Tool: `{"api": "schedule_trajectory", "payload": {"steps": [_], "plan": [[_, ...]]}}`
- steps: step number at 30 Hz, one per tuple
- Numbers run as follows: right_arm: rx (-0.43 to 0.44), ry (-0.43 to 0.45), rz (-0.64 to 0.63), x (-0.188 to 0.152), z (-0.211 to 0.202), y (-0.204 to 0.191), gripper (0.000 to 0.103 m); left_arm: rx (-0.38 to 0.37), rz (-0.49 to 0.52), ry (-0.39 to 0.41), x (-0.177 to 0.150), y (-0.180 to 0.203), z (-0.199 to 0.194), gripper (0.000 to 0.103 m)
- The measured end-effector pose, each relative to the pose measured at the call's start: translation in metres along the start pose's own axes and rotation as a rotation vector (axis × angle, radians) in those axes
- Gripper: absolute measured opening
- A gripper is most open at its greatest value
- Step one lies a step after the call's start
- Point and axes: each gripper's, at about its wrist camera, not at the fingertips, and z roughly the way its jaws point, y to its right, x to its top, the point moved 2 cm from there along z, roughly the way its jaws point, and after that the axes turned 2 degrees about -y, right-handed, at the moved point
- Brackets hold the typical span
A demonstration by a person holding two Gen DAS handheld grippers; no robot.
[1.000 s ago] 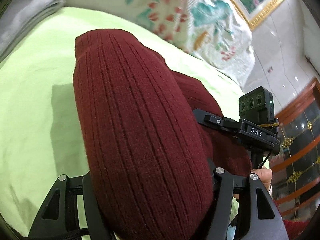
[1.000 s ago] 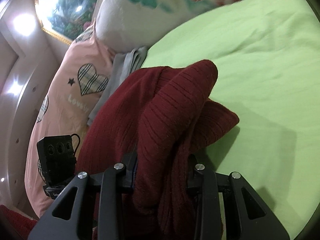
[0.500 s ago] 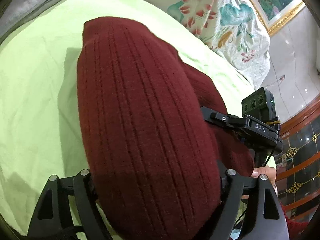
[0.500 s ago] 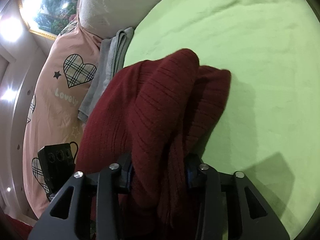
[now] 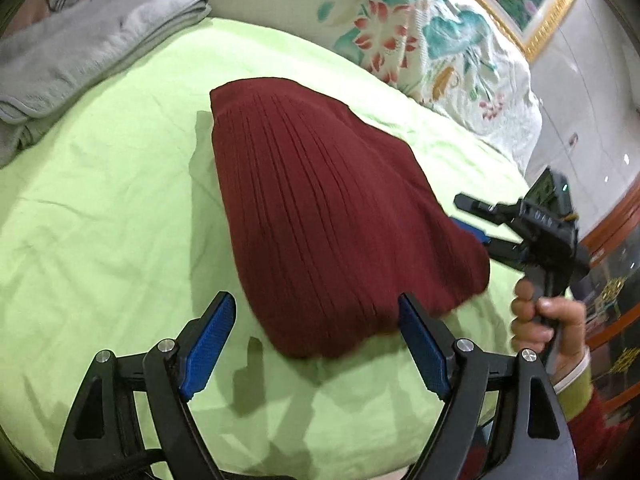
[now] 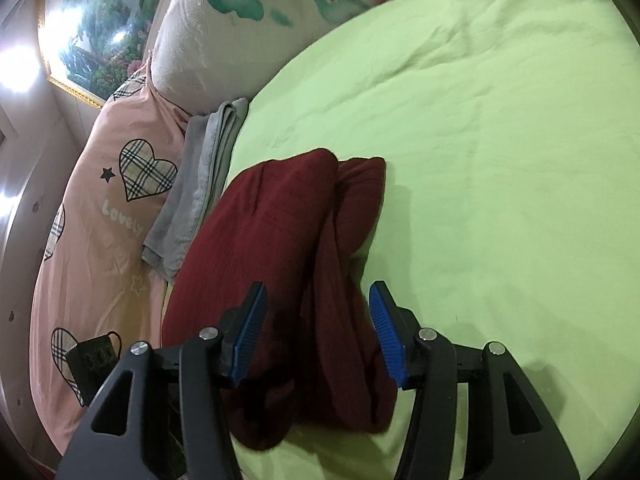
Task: Fold large clothes
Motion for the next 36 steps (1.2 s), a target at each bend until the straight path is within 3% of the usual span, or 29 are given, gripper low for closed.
{"api": "schedule_trajectory", "payload": {"steps": [6, 12, 17, 23, 31, 33, 35, 36], "plan": [[0.032, -0.020, -0.042, -0.018, -0.008, -0.020, 0.054, 0.078, 0.062, 0.002, -0.022, 0.001, -0.008, 0.083], [0.021, -0.057, -0.024, -0.024, 0.011, -0.019, 0.054, 0.151, 0.060, 0.046, -0.017, -0.001, -0.005, 0.083], [0.024, -0.060, 0.015, -0.019, 0.022, -0.014, 0.056, 0.309, 0.139, 0.082, -0.018, 0.012, 0.005, 0.082], [0.038, -0.059, 0.012, -0.015, 0.024, -0.019, 0.059, 0.412, 0.237, 0.156, -0.020, 0.029, 0.005, 0.079], [0.038, -0.065, 0.062, -0.008, 0.038, -0.014, 0.059, 0.405, 0.276, 0.146, -0.017, 0.033, 0.008, 0.073], [0.054, -0.083, 0.046, -0.008, 0.044, -0.018, 0.060, 0.395, 0.298, 0.147, -0.019, 0.035, 0.008, 0.064], [0.059, -0.101, 0.016, -0.007, 0.050, -0.025, 0.042, 0.399, 0.337, 0.150, -0.020, 0.040, 0.010, 0.052], [0.061, -0.110, 0.011, -0.007, 0.052, -0.027, 0.025, 0.408, 0.363, 0.158, -0.020, 0.043, 0.011, 0.048]]}}
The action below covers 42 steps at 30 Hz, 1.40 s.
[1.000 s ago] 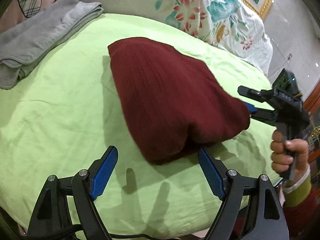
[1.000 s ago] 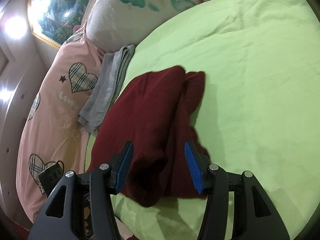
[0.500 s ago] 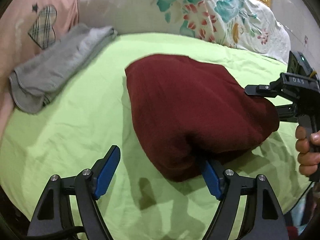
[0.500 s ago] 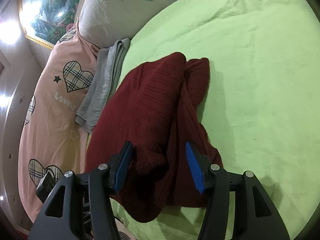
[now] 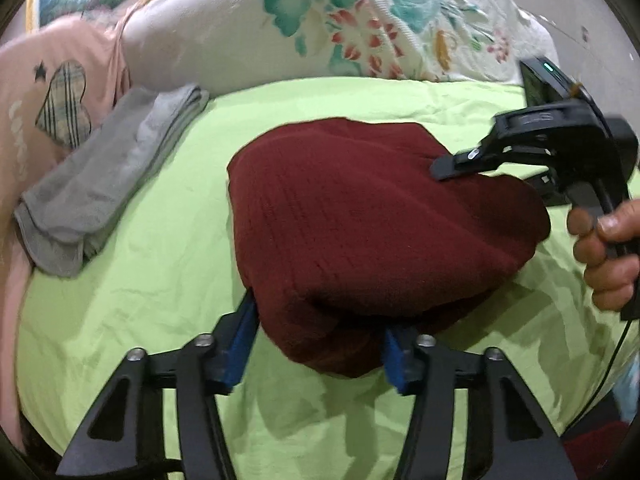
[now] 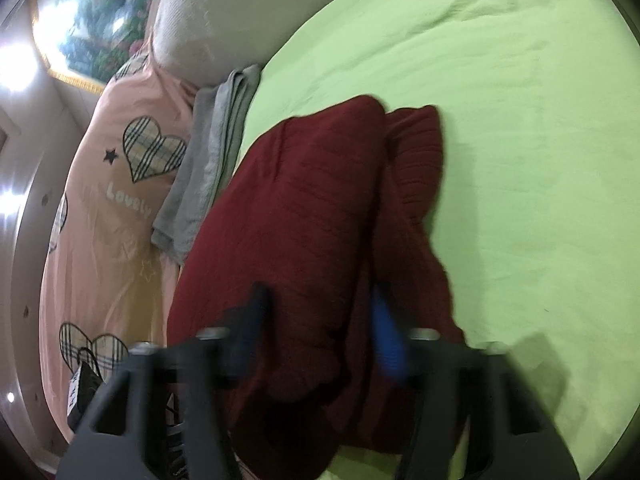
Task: Fold large clothes
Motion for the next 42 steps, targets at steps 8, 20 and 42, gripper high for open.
{"api": "schedule_trajectory", "payload": {"steps": [8, 20, 42], "plan": [[-0.026, 0.113, -0.149, 0.020, -0.051, -0.028, 0.016, 0.011, 0.143, 0.060, 0.020, 0.025, -0.017, 0.028], [-0.099, 0.073, -0.007, 0.015, -0.032, 0.044, 0.026, -0.151, 0.182, -0.014, 0.002, 0.027, -0.017, 0.039], [-0.122, 0.179, -0.153, 0.019, -0.062, -0.019, 0.035, -0.725, -0.193, -0.164, 0.064, -0.006, 0.052, 0.012]]}}
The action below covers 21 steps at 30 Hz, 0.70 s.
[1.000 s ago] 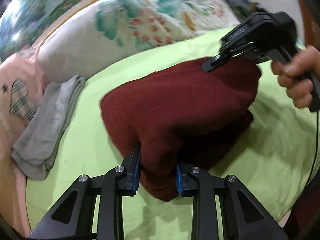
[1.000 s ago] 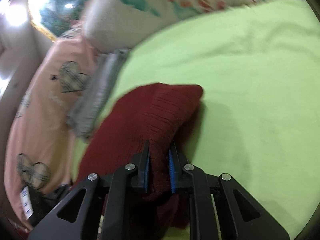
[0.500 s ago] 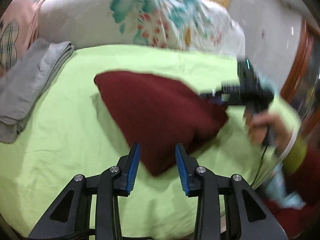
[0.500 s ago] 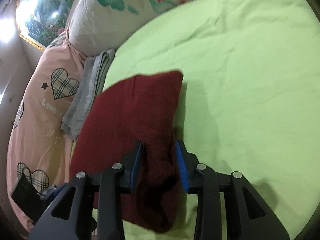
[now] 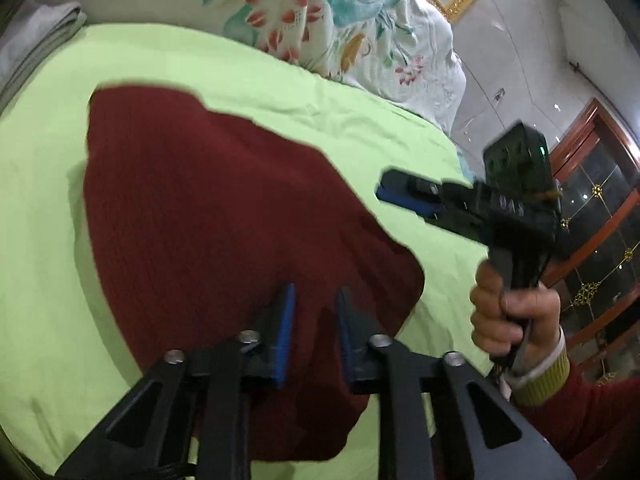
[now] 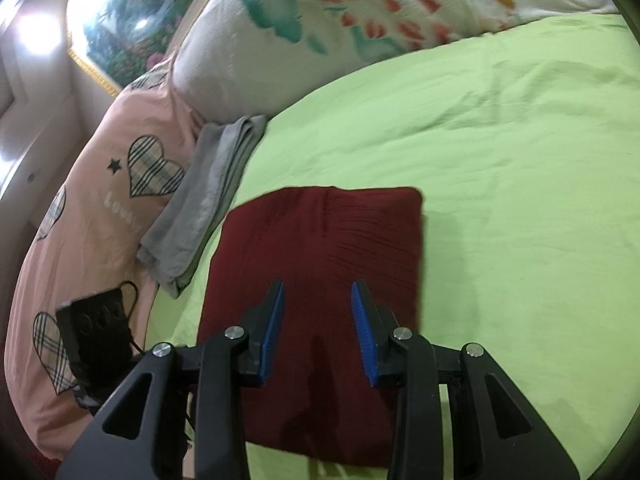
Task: Fold large clothes
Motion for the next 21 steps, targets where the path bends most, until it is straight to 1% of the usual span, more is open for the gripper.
{"api": "schedule_trajectory", "payload": {"steps": [2, 6, 8, 9, 10, 11, 12, 14, 17, 19, 21], "plan": [[0.013, -0.026, -0.007, 0.003, 0.015, -0.005, 0.034, 0.000, -0.018, 0.000, -0.004, -0.007, 0.001, 0.004], [0.034, -0.061, -0.017, 0.009, 0.042, -0.008, 0.033, 0.008, -0.025, 0.016, -0.002, -0.011, 0.005, 0.001], [-0.009, -0.097, -0.004, 0.009, 0.064, 0.001, 0.033, 0.028, -0.012, 0.017, 0.000, -0.008, 0.011, 0.001], [-0.025, -0.115, 0.006, 0.008, 0.074, 0.006, 0.028, 0.037, -0.007, 0.017, 0.001, -0.007, 0.014, 0.000], [-0.023, -0.128, 0.023, 0.005, 0.084, 0.014, 0.019, 0.052, 0.000, 0.016, 0.001, -0.005, 0.017, 0.000], [-0.014, -0.110, 0.036, 0.004, 0.086, 0.021, 0.015, 0.066, 0.004, 0.014, 0.001, -0.003, 0.021, 0.000], [-0.011, -0.096, 0.058, 0.004, 0.087, 0.028, 0.008, 0.079, 0.011, 0.013, 0.000, 0.000, 0.025, 0.000], [0.018, -0.091, 0.103, 0.004, 0.085, 0.036, 0.007, 0.094, 0.028, 0.015, -0.001, 0.003, 0.030, 0.000], [0.018, -0.088, 0.100, 0.004, 0.080, 0.034, 0.007, 0.063, 0.000, 0.020, -0.003, -0.002, 0.028, 0.000], [0.024, -0.083, 0.099, 0.004, 0.072, 0.030, 0.011, 0.046, -0.005, 0.027, -0.006, -0.004, 0.019, 0.000], [0.033, -0.067, 0.099, 0.003, 0.060, 0.026, 0.012, 0.033, -0.018, 0.040, -0.006, -0.007, 0.007, 0.001]]}}
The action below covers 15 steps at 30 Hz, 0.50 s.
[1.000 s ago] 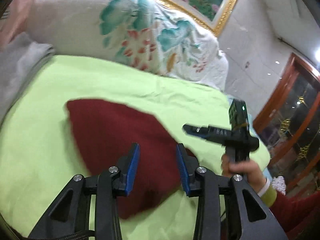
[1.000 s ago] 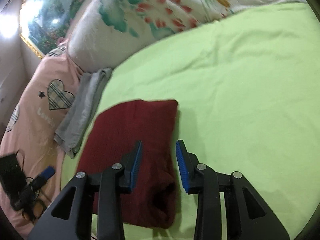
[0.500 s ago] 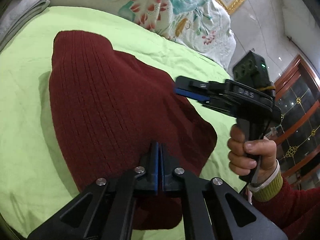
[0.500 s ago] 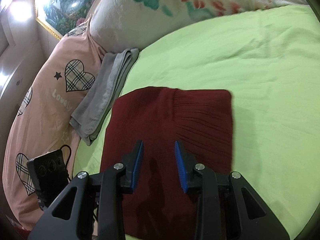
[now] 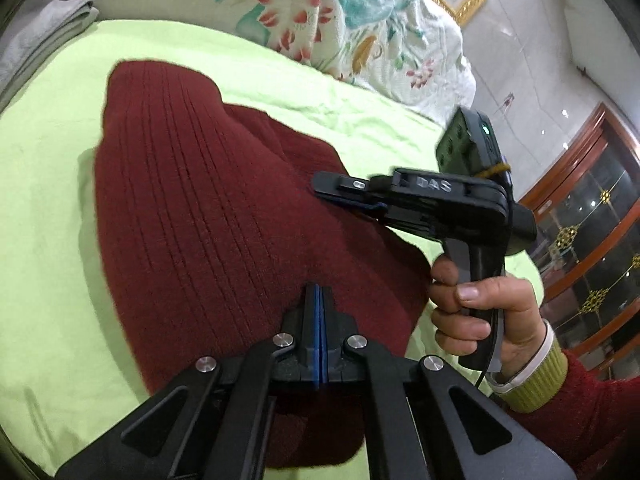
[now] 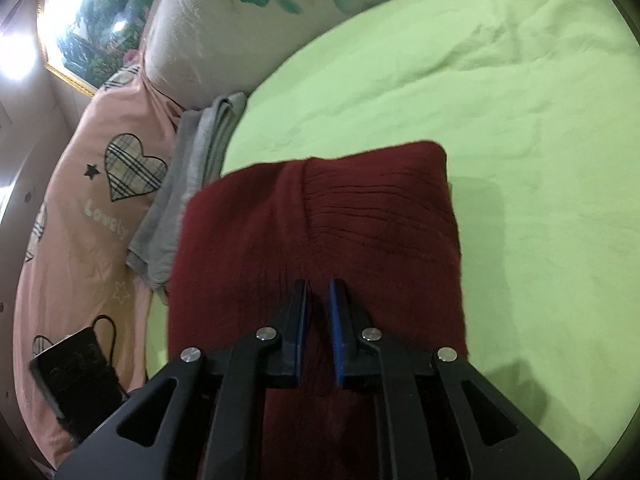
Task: Fold large clothes
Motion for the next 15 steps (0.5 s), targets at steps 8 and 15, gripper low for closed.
{"api": "schedule_trajectory", "payload": {"steps": [8, 15], "plan": [[0.060, 0.011, -0.130, -0.047, -0.048, -0.031, 0.013, -0.017, 0.017, 0.086, -0.004, 0.015, -0.054, 0.013], [-0.082, -0.031, -0.129, -0.065, -0.031, -0.005, 0.014, 0.016, 0.005, -0.038, -0.025, 0.004, -0.008, 0.001]]}}
